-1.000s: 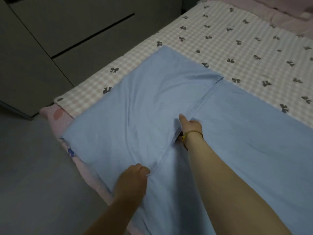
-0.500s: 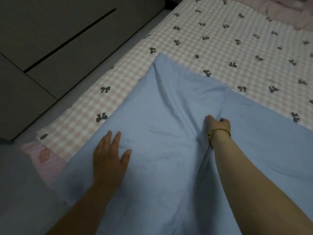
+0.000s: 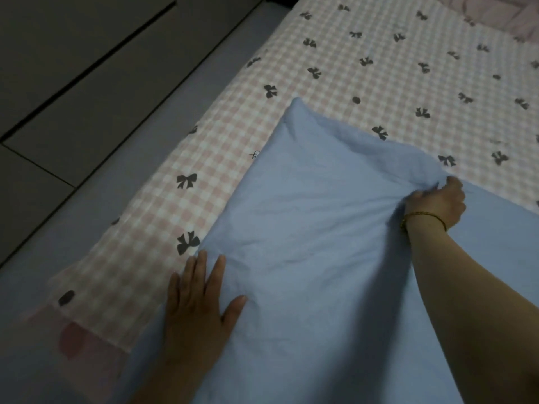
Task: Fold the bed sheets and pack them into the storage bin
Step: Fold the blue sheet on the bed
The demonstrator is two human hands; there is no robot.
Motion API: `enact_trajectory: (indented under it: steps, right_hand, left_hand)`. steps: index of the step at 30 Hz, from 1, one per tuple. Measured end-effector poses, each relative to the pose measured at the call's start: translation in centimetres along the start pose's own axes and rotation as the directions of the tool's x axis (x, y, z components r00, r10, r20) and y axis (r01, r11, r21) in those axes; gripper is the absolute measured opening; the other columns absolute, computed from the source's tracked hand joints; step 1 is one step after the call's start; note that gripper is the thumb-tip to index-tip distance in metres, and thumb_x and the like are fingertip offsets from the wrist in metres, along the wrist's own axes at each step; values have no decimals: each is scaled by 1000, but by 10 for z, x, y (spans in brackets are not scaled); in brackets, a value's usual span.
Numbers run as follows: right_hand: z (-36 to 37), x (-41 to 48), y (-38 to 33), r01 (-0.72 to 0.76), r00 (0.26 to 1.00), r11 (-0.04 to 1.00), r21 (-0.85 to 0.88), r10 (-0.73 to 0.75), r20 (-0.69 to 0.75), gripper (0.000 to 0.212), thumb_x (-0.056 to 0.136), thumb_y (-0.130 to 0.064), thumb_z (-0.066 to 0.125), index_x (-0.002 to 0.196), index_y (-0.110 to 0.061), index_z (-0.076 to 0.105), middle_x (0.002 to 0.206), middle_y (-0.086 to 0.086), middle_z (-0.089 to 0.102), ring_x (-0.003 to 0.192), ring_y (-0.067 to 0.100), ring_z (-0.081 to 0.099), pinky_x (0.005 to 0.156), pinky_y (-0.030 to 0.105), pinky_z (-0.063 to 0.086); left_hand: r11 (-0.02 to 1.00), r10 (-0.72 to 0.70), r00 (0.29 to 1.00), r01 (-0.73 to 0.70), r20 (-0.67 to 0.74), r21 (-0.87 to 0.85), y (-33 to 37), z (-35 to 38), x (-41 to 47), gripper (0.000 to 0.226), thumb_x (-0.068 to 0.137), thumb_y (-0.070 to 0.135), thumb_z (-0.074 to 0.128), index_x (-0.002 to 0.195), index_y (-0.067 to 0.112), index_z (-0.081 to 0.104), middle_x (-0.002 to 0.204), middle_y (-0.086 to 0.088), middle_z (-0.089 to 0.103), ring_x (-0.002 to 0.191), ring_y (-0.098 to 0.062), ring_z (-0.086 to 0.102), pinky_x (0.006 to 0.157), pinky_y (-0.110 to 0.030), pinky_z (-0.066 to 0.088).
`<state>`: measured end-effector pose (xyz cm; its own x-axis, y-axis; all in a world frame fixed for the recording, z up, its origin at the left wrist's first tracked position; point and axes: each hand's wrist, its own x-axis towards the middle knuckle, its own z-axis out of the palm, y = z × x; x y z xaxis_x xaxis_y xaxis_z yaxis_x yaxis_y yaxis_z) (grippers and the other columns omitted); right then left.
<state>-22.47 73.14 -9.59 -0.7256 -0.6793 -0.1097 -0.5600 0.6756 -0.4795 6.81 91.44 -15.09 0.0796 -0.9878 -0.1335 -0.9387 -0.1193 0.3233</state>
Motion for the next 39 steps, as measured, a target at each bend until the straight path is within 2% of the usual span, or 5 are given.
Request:
enact_trajectory:
  steps: [6,13,25,29,39]
  right_hand:
    - [52,-74,-47,547,821,828,-123,-502,272,59,87,-42,33,129,-3,47,140,20,39,129,33,35,105,36,24]
    - [101,-137,-126,430,794,868,-247,-233,562,87,90,-50,45,147,-11,-8,156,9,-11,143,32,-8,111,58,1]
    - [94,-130,-140,422,804,859,-290,-207,557,74,88,-46,53,143,-10,19,155,10,2,138,33,16,101,50,35]
    - [105,-127,-136,452,807,835,-314,-233,543,49,97,-12,37,142,-7,19,155,16,2,140,36,13,101,52,35]
    - [10,-77,-104,353,810,907,230,-419,411,28,89,5,33,69,-14,31,88,9,52,61,14,33,49,17,23]
  left_hand:
    - [971,-191,976,173,-104,-165,-14,-21,23,56,79,42,42,103,-3,65,94,-21,68,80,-39,66,70,-41,52]
    - [876,-373,907,413,194,-249,-28,-41,8,30,85,36,60,113,25,56,107,-2,64,105,-27,58,74,-28,38]
    - [896,-140,984,174,112,-409,3,-93,-7,45,52,70,28,62,34,52,68,39,48,70,7,51,59,-10,36]
    - [888,-272,962,265,33,-376,-17,-74,-11,63,50,70,24,67,21,59,62,6,58,59,-10,52,58,-14,36]
    - [790,50,996,6,75,-613,57,-121,-32,32,52,56,56,79,38,60,43,15,45,47,0,44,45,-9,29]
